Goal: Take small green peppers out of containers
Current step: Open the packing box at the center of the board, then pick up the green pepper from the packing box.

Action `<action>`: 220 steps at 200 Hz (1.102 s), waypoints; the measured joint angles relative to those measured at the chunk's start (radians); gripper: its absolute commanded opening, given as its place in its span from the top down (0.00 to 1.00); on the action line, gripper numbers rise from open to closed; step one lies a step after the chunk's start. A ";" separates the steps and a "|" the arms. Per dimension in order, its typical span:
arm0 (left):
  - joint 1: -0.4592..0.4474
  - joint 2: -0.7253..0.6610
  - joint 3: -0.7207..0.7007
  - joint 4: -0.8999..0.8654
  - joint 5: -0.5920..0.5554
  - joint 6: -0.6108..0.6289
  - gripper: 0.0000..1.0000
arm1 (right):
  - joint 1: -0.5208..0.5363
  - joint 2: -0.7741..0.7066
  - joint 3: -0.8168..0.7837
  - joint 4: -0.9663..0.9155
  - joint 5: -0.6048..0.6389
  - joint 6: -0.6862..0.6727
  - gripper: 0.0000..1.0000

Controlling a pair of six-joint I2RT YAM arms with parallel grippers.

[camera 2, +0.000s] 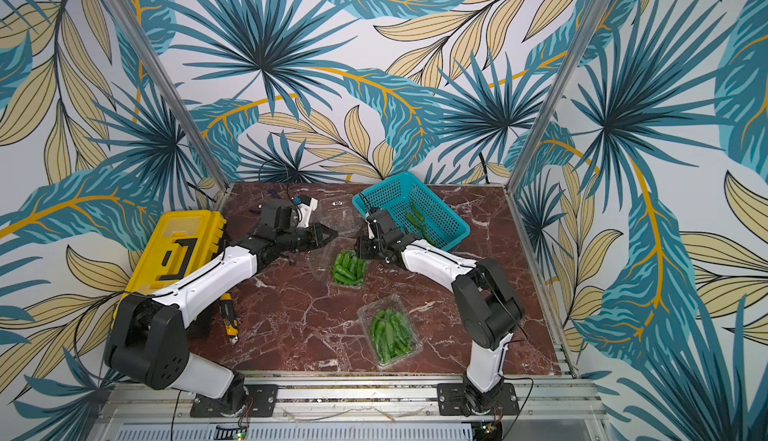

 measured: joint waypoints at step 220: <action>0.031 -0.061 -0.107 0.017 -0.359 -0.107 0.54 | 0.135 0.210 0.158 -0.187 -0.127 -0.254 0.91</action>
